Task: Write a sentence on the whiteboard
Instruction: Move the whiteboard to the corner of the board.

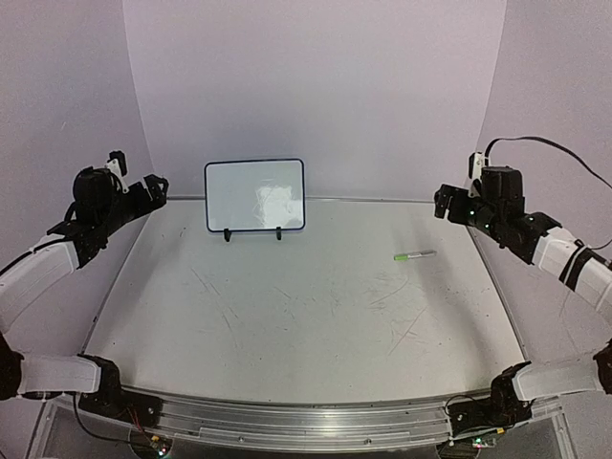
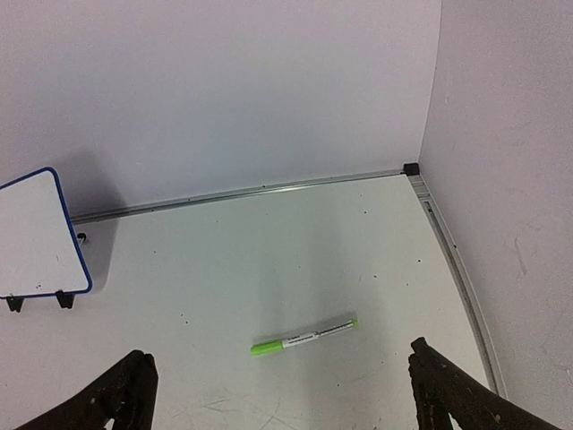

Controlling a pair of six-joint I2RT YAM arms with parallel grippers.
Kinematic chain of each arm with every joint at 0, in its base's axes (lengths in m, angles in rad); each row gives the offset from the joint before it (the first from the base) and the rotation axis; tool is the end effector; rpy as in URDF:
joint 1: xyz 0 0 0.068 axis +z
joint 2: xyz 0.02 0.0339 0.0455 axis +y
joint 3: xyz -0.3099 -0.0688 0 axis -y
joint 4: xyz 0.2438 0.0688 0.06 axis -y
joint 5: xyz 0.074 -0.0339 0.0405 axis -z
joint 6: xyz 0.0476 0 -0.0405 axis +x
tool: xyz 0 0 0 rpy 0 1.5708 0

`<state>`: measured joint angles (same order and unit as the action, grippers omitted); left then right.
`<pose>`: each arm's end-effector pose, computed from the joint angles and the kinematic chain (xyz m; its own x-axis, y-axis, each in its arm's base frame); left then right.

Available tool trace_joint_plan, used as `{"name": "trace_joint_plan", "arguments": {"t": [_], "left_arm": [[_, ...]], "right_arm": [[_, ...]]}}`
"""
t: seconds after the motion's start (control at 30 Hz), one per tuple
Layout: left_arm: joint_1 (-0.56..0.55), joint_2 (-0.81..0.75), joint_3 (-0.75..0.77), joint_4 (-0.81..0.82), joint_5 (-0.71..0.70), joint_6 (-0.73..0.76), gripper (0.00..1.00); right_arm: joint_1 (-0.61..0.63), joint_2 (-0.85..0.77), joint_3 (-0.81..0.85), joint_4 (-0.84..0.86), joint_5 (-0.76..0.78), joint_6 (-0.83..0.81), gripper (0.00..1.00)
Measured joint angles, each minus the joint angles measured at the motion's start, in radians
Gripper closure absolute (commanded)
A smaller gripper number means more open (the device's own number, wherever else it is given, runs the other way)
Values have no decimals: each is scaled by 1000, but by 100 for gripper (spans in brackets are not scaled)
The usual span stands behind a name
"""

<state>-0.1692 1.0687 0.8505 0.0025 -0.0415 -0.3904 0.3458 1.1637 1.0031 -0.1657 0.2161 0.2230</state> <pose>0.2375 -0.0386 0.3649 -0.2439 -0.3441 -0.9067 0.0384 0.9308 -0.3635 0.2497 0.0791 0.3797 -0.3251 0.1125 -0.9390 -0.0698 0.9873 0.1425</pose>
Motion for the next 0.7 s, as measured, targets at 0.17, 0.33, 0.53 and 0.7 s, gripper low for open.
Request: {"name": "trace_joint_plan", "arguments": {"t": [0.17, 0.33, 0.53, 0.7], "left_arm": [[0, 97, 0, -3, 119, -45, 1], [-3, 174, -2, -9, 209, -88, 1], [-45, 245, -2, -10, 277, -113, 1], [-114, 368, 12, -24, 266, -116, 7]], "right_arm": [[0, 38, 0, -15, -24, 6, 2], [0, 92, 0, -20, -78, 18, 2], [0, 159, 18, -33, -79, 148, 2], [0, 242, 82, -60, -95, 270, 2]]}}
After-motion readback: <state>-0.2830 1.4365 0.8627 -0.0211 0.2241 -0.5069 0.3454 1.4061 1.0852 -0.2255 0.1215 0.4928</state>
